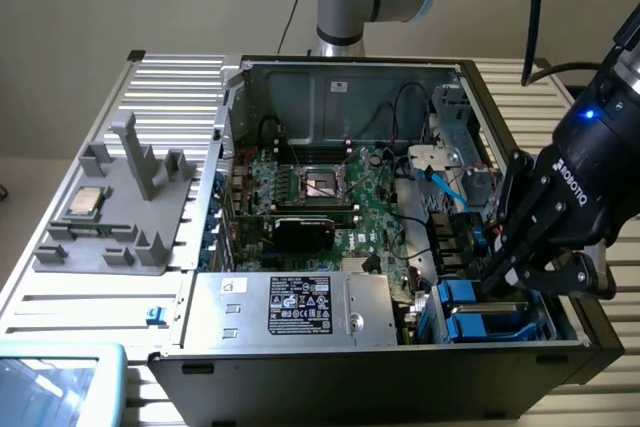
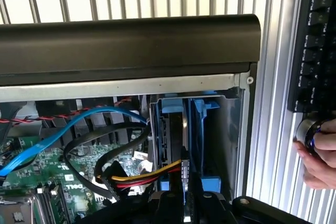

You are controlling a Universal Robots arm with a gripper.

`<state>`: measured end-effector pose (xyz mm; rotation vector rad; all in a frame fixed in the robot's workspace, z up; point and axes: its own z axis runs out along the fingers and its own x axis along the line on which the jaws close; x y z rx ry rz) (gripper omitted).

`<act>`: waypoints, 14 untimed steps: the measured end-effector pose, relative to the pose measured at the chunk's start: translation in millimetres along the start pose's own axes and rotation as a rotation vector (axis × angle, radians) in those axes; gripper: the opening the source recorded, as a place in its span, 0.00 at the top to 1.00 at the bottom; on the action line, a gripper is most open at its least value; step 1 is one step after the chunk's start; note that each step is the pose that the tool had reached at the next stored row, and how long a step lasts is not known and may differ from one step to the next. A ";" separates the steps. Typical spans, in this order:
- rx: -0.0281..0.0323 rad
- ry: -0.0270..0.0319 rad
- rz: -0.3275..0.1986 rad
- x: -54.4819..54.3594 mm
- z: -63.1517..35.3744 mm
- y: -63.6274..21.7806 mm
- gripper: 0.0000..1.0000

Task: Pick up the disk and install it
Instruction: 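Insert the first disk wire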

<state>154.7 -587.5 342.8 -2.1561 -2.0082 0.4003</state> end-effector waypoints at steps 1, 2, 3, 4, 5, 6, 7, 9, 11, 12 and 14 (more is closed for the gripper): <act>0.0133 -0.0007 0.002 0.0 0.3 0.1 0.84; 0.0216 -0.0019 0.004 0.1 0.3 0.3 0.84; 0.0235 -0.0038 0.005 0.1 0.2 0.4 0.84; 0.0247 -0.0056 0.006 0.1 0.1 0.7 0.84; 0.0286 -0.0066 0.007 0.1 0.0 1.2 0.84; 0.0370 -0.0077 0.007 0.1 0.1 1.6 0.84; 0.0473 -0.0085 0.008 0.2 0.3 2.0 0.84; 0.0656 -0.0094 0.008 0.3 0.9 3.0 0.84; 0.0749 -0.0103 0.008 0.5 0.9 6.2 0.84; 0.0776 -0.0104 0.008 0.8 0.7 9.2 0.84; 0.0852 -0.0111 0.008 1.3 -0.2 15.8 0.84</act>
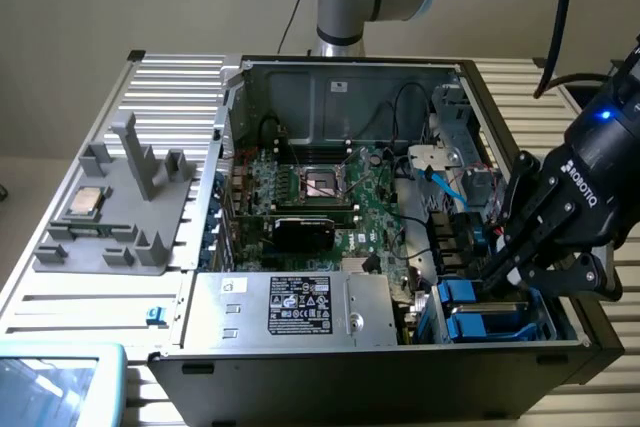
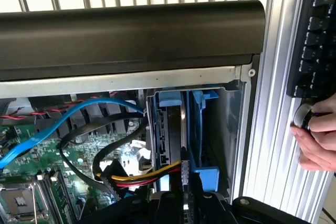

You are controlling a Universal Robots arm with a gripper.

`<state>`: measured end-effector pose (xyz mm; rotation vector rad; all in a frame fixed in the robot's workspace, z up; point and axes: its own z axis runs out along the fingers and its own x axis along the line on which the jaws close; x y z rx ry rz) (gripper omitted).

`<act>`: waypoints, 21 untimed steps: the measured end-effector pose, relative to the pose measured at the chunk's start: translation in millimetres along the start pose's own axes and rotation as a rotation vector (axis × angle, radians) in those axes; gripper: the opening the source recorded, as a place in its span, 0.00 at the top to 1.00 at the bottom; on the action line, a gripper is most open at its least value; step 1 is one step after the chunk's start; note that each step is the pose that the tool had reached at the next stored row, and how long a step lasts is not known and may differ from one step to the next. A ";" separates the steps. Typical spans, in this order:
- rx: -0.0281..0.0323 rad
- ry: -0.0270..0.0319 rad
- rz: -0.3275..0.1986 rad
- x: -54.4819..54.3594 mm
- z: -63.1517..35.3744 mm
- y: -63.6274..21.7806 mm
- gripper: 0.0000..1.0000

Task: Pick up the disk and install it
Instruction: 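Insert the first disk wire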

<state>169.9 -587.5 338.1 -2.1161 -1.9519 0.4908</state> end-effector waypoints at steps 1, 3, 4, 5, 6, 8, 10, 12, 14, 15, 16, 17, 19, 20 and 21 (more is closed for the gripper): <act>0.0026 -0.0002 0.000 0.2 -0.4 2.4 0.84; 0.0088 -0.0012 -0.001 0.7 -1.8 7.2 0.84; 0.0129 -0.0018 -0.001 1.0 -2.5 9.6 0.84; 0.0170 -0.0022 -0.001 1.3 -3.1 12.0 0.84; 0.0205 -0.0027 -0.001 1.5 -3.7 14.1 0.84; 0.0230 -0.0032 -0.001 1.6 -4.0 14.9 0.84; 0.0231 -0.0031 -0.001 1.6 -4.0 14.9 0.84; 0.0269 -0.0072 0.000 1.7 -4.7 17.0 0.84; 0.0329 -0.0103 0.001 2.8 -5.0 17.9 0.84; 0.0358 -0.0113 0.001 3.4 -4.9 18.4 0.84; 0.0386 -0.0128 0.002 3.8 -5.0 19.0 0.84; 0.0404 -0.0148 0.003 4.5 -5.1 19.6 0.84; 0.0419 -0.0189 0.005 6.2 -5.3 21.0 0.84; 0.0421 -0.0207 0.005 6.6 -5.4 21.5 0.84; 0.0421 -0.0210 0.006 6.6 -5.4 21.5 0.84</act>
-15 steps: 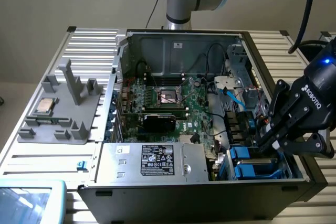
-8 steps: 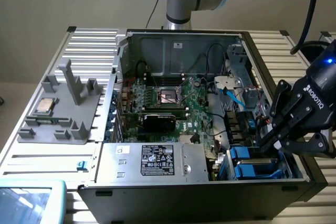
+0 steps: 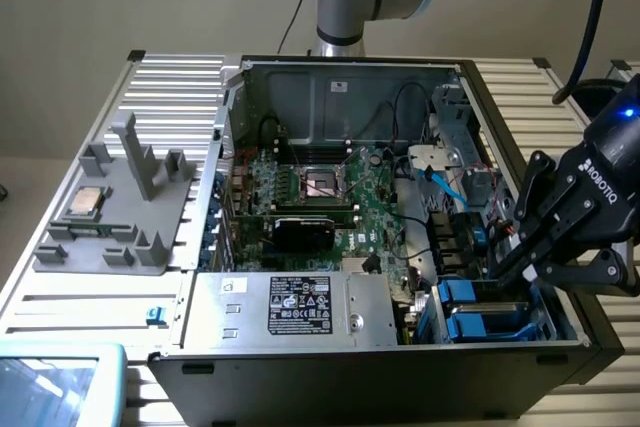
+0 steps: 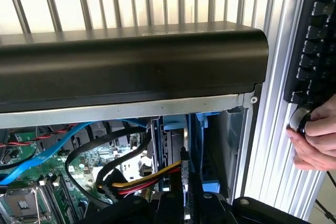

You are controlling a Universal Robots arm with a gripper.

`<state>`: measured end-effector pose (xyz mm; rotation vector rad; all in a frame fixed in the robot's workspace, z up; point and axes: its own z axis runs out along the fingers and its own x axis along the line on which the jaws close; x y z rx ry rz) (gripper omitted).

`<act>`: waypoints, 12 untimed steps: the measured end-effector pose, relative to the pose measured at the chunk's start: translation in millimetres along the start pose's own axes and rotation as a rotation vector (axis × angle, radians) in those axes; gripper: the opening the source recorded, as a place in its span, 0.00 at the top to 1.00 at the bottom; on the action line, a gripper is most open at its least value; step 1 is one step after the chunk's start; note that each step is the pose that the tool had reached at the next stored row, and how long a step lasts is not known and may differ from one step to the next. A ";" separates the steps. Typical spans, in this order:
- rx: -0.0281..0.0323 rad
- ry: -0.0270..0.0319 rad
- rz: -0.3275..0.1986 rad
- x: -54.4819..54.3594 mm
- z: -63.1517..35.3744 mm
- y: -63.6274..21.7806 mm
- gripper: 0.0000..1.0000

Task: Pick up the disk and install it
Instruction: 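Insert the first disk wire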

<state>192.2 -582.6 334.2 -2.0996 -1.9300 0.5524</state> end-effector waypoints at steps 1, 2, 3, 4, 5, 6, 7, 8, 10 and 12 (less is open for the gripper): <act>0.0001 -0.0002 0.000 0.0 0.0 0.0 0.84; 0.0014 -0.0001 0.001 0.3 0.2 0.1 0.84; 0.0035 0.0002 0.002 0.6 0.2 0.5 0.84; 0.0063 0.0008 0.004 1.1 0.5 1.1 0.84; 0.0088 0.0010 0.005 1.7 0.9 1.7 0.84; 0.0108 0.0012 0.006 2.5 1.3 2.7 0.84; 0.0122 0.0015 0.007 3.2 1.8 3.6 0.84; 0.0138 0.0018 0.007 4.0 2.3 4.7 0.84; 0.0166 0.0020 0.008 5.7 3.3 7.1 0.84; 0.0194 0.0020 0.009 7.9 4.3 9.1 0.84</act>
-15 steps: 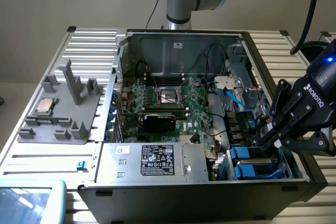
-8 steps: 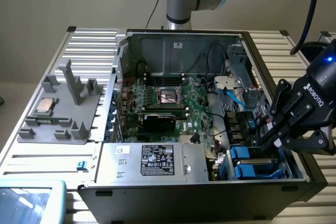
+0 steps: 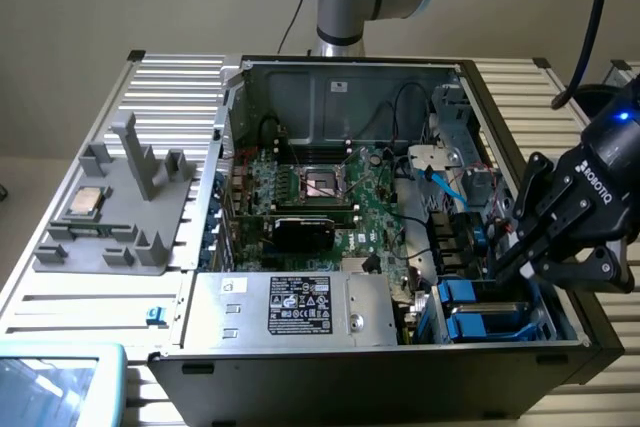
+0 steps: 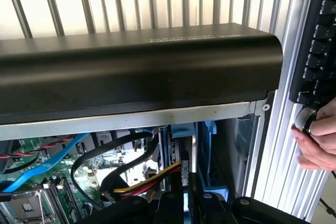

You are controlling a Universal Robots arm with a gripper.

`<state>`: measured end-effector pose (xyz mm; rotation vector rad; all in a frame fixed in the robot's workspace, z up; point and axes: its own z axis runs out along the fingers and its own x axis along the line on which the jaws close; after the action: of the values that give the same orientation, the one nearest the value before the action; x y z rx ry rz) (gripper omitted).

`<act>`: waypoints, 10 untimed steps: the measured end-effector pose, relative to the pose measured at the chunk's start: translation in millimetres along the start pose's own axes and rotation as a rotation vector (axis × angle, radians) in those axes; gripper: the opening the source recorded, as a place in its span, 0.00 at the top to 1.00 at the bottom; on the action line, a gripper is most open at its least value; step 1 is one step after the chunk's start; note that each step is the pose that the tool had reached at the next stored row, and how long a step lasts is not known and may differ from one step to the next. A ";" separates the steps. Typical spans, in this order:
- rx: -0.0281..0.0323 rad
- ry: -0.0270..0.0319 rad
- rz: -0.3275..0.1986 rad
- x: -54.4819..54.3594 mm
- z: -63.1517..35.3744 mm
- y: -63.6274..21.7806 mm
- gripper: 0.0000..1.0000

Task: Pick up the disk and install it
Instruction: 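Insert the first disk wire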

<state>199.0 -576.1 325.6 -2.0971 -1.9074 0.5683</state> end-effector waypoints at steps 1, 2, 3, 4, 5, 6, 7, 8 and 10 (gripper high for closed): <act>0.0012 0.0001 0.000 1.4 0.6 0.6 0.84; 0.0024 0.0003 0.000 3.1 1.1 0.8 0.84; 0.0032 0.0001 0.001 4.3 1.2 0.8 0.84; 0.0034 0.0002 0.001 4.4 1.3 0.8 0.84; 0.0034 0.0002 0.001 4.3 1.3 0.8 0.84; 0.0035 0.0000 0.001 4.3 1.2 0.7 0.84; 0.0034 -0.0001 0.001 4.4 1.1 1.1 0.84; 0.0035 -0.0001 0.001 4.7 0.6 2.1 0.84; 0.0037 0.0002 0.000 5.3 0.4 3.2 0.84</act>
<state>202.0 -571.2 323.2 -2.0953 -1.9045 0.5712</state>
